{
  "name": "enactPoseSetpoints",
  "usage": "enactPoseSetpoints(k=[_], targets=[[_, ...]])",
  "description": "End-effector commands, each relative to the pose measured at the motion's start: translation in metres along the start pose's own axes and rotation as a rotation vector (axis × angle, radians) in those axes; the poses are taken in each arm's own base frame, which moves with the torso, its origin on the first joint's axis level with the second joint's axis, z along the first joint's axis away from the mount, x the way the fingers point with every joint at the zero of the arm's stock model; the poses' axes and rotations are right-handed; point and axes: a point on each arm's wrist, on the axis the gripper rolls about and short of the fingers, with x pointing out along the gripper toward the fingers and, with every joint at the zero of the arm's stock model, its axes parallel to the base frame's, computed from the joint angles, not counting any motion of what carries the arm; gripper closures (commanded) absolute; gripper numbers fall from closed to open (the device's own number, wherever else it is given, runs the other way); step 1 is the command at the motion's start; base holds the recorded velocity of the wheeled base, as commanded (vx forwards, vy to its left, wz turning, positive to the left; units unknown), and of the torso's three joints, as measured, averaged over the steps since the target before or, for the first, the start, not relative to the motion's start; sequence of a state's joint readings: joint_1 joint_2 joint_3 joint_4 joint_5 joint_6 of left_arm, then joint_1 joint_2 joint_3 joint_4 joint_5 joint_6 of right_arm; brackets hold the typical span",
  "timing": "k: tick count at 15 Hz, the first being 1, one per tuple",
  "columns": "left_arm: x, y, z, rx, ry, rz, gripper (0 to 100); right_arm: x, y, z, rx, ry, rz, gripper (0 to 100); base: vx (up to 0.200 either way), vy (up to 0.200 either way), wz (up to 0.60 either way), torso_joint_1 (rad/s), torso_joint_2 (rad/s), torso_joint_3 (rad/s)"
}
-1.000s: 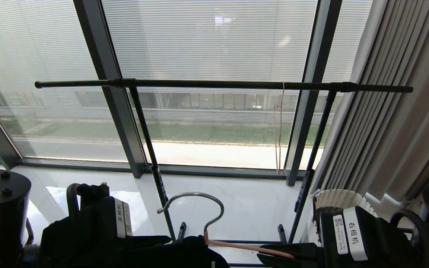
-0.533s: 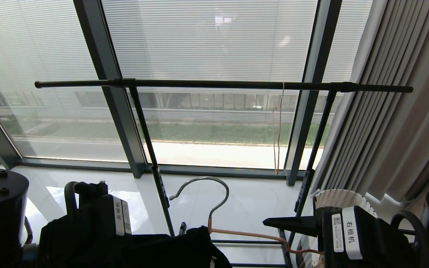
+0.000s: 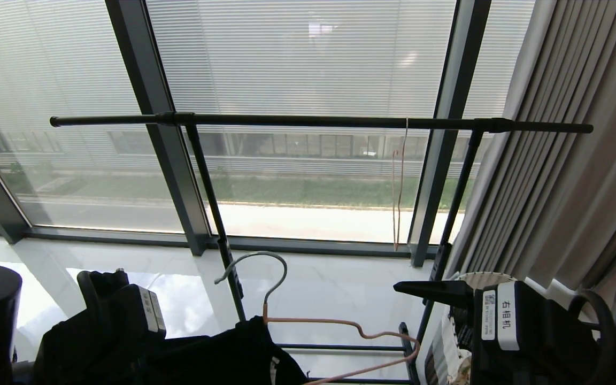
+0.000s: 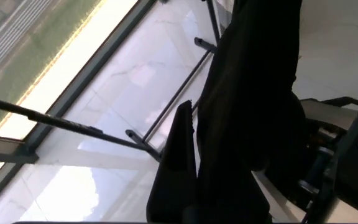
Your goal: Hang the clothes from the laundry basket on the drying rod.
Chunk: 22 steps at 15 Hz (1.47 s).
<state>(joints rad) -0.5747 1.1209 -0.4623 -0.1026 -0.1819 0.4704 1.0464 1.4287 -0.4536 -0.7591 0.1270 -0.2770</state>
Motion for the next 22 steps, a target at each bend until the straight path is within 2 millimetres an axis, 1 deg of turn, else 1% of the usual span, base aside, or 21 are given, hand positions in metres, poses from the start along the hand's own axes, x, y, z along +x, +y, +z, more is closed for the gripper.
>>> enactPoseSetpoints(k=[1, 3, 4, 6, 8, 9, 10, 11, 12, 13, 15, 18, 22], targets=[[-0.008, 0.021, 0.002, -0.102, -0.019, 0.101, 100, 0.001, 0.006, 0.0, -0.012, 0.0, 0.031, 0, 0.0, 0.0, 0.0, 0.0, 0.0, 0.0], [-0.014, 0.032, 0.02, -0.207, -0.086, 0.136, 100, 0.006, 0.016, -0.002, -0.018, 0.013, 0.079, 0, 0.0, 0.0, 0.0, 0.0, 0.0, 0.0], [-0.016, 0.034, 0.025, -0.212, -0.105, 0.144, 100, 0.01, 0.021, -0.004, -0.019, 0.025, 0.102, 0, 0.0, 0.0, 0.0, 0.0, 0.0, 0.0], [-0.019, 0.036, 0.029, -0.205, -0.124, 0.152, 100, 0.018, 0.026, -0.011, -0.006, 0.063, 0.127, 0, 0.0, 0.0, 0.0, 0.0, 0.0, 0.0], [-0.022, 0.037, 0.033, -0.195, -0.143, 0.16, 100, 0.031, 0.027, -0.02, 0.086, 0.113, 0.122, 0, 0.0, 0.0, 0.0, 0.0, 0.0, 0.0], [-0.025, 0.038, 0.037, -0.184, -0.161, 0.167, 100, 0.045, 0.026, -0.021, 0.203, 0.139, 0.088, 0, 0.0, 0.0, 0.0, 0.0, 0.0, 0.0], [-0.026, 0.039, 0.04, -0.178, -0.171, 0.172, 100, 0.058, 0.024, -0.021, 0.275, 0.156, 0.024, 0, 0.0, 0.0, 0.0, 0.0, 0.0, 0.0], [-0.027, 0.04, 0.041, -0.177, -0.175, 0.174, 100, 0.066, 0.023, -0.019, 0.31, 0.155, -0.013, 0, 0.0, 0.0, 0.0, 0.0, 0.0, 0.0], [-0.027, 0.04, 0.042, -0.162, -0.177, 0.175, 100, 0.085, 0.02, -0.012, 0.402, 0.132, -0.085, 0, 0.0, 0.0, 0.0, 0.0, 0.0, 0.0], [-0.027, 0.04, 0.042, -0.134, -0.175, 0.176, 100, 0.097, 0.016, -0.006, 0.464, 0.105, -0.119, 0, 0.0, 0.0, 0.0, 0.0, 0.0, 0.0], [-0.027, 0.04, 0.042, -0.106, -0.171, 0.174, 100, 0.115, 0.007, -0.007, 0.534, 0.094, -0.22, 0, 0.0, 0.0, 0.0, 0.0, 0.0, 0.0], [-0.027, 0.04, 0.042, -0.103, -0.174, 0.174, 100, 0.123, -0.001, -0.019, 0.547, 0.122, -0.298, 0, 0.0, 0.0, 0.0, 0.0, 0.0, 0.0], [-0.029, 0.037, 0.048, -0.085, -0.2, 0.158, 100, 0.129, -0.001, -0.021, 0.549, 0.098, -0.297, 0, 0.0, 0.0, 0.0, 0.0, 0.0, 0.0]])
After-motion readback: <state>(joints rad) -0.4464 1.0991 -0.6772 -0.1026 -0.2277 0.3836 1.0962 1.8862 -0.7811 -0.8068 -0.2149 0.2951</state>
